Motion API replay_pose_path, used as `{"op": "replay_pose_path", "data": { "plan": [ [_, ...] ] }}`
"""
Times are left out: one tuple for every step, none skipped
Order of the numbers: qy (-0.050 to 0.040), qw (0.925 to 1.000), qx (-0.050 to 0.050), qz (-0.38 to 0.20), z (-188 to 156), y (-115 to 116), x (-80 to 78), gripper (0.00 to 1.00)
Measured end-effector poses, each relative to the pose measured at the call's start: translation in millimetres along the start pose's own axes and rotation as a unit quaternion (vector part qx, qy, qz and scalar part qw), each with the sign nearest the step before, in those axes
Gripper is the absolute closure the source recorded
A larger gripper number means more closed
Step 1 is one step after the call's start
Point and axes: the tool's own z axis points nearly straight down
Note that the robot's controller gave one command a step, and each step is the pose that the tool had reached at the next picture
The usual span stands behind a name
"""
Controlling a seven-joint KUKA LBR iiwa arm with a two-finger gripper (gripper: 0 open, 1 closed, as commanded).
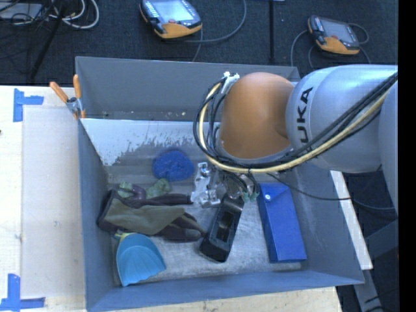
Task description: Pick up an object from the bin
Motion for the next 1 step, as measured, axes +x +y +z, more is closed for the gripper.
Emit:
{"op": "replay_pose_path", "data": {
  "plan": [
    [0.0032, 1.0000, 0.000, -0.008, -41.9, 1.4, 0.4, 1.00]
  ]
}}
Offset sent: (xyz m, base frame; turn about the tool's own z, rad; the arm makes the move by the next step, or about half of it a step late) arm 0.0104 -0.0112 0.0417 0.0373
